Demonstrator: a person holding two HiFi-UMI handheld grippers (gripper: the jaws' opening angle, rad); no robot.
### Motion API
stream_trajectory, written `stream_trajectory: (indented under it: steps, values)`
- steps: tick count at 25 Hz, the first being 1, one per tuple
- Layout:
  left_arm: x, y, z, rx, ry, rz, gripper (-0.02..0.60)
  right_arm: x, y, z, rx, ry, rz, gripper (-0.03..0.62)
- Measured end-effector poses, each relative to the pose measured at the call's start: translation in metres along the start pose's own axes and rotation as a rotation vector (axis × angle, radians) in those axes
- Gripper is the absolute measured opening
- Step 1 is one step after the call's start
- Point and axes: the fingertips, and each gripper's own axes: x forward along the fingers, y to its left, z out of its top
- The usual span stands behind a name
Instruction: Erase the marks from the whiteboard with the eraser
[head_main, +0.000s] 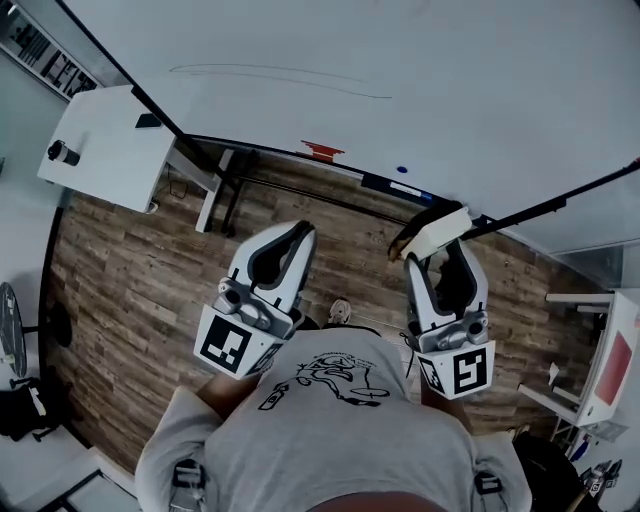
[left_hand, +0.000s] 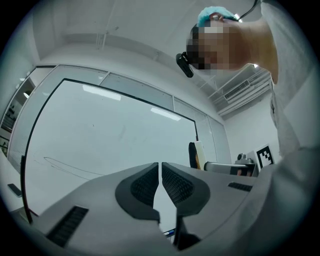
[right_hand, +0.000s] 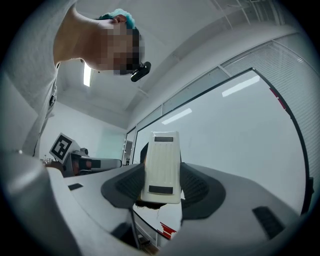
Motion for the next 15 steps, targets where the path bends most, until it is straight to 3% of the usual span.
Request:
stream_trajectory:
  steps: [15]
  values:
    - [0.025,0.046,-0.011,-0.006,0.007,0.0,0.035,0.048,-0.012,-0.019,-0.018,0.015,-0.025,0.227]
